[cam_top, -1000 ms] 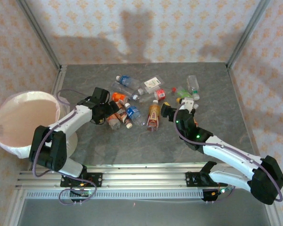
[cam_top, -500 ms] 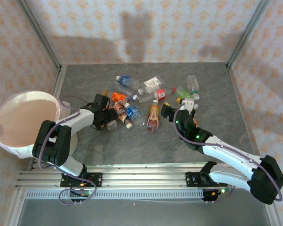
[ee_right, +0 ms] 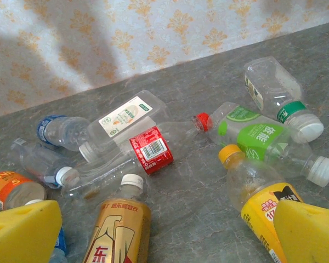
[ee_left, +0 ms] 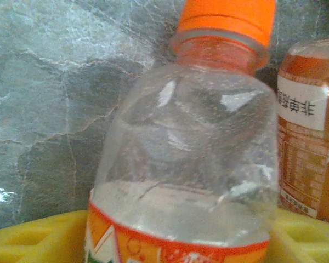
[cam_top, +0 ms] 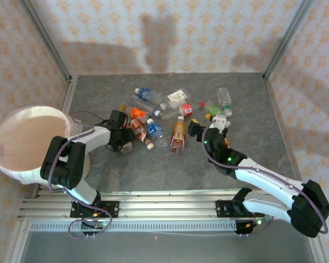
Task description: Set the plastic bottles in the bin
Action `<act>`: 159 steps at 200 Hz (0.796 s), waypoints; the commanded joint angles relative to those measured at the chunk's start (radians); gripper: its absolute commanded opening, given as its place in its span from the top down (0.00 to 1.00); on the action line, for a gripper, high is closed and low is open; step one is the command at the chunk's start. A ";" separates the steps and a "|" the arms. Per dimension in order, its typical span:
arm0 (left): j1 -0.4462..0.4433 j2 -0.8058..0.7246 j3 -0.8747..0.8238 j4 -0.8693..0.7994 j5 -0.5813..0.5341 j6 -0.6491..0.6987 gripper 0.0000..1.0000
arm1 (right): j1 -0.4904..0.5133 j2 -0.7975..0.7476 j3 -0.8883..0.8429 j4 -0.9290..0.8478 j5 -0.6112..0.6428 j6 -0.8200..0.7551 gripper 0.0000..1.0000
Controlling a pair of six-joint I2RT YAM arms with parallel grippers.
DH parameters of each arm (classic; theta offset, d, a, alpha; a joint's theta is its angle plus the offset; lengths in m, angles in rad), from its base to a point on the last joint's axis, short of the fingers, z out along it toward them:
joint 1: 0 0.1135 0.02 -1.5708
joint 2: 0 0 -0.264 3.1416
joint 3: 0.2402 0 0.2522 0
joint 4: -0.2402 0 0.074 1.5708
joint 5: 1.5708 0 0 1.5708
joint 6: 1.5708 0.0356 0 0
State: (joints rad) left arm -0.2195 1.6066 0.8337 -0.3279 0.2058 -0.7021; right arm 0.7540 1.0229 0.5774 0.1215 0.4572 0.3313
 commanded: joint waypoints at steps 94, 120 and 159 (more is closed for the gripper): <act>-0.003 -0.097 -0.044 0.081 0.052 0.085 0.52 | -0.002 0.055 0.015 0.021 -0.015 -0.014 0.01; -0.003 -0.148 -0.020 0.056 0.059 0.092 0.54 | -0.002 0.069 0.031 0.022 -0.032 -0.040 0.01; -0.028 -0.232 0.089 -0.039 0.051 0.118 0.56 | -0.002 0.092 0.048 0.027 -0.050 -0.054 0.01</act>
State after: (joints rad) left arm -0.2249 1.4479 0.8417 -0.3092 0.2588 -0.6178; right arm 0.7540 1.1023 0.5861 0.1219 0.4210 0.3027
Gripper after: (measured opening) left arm 0.523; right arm 0.992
